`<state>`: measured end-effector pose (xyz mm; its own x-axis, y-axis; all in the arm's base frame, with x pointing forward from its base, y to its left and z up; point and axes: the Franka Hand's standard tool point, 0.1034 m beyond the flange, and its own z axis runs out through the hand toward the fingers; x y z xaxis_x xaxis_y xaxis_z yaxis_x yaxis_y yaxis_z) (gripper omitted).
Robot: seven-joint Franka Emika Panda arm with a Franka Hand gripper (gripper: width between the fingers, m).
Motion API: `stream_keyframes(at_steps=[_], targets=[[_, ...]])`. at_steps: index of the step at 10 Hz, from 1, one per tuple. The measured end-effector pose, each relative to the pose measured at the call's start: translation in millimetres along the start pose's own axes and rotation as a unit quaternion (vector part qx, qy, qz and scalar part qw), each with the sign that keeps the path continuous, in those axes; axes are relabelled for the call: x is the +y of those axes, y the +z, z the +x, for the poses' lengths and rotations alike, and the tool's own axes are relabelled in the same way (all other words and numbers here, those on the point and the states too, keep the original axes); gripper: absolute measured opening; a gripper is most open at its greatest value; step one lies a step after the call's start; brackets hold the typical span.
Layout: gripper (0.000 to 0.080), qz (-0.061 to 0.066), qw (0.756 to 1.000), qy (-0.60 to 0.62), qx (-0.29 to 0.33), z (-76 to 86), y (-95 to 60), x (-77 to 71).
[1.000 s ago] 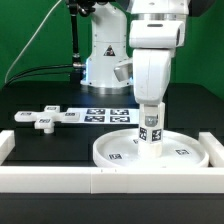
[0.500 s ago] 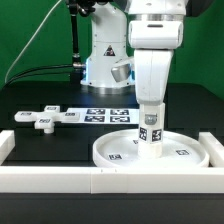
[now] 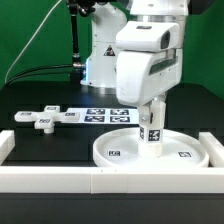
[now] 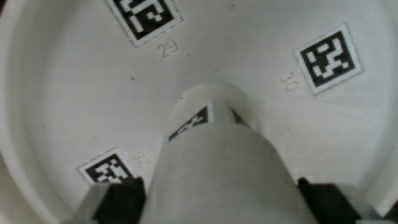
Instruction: Assemble round table
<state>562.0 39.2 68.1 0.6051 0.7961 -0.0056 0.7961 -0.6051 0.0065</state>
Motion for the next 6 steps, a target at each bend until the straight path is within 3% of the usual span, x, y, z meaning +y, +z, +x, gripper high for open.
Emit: stream_keyframes(at_steps=[5,6], targets=[[0.0406,-0.001,0.974,0.228,0.005,0.1,0.3,-0.8],[0.0437,0.000,0.972,0.234,0.005,-0.2,0.7,-0.8]])
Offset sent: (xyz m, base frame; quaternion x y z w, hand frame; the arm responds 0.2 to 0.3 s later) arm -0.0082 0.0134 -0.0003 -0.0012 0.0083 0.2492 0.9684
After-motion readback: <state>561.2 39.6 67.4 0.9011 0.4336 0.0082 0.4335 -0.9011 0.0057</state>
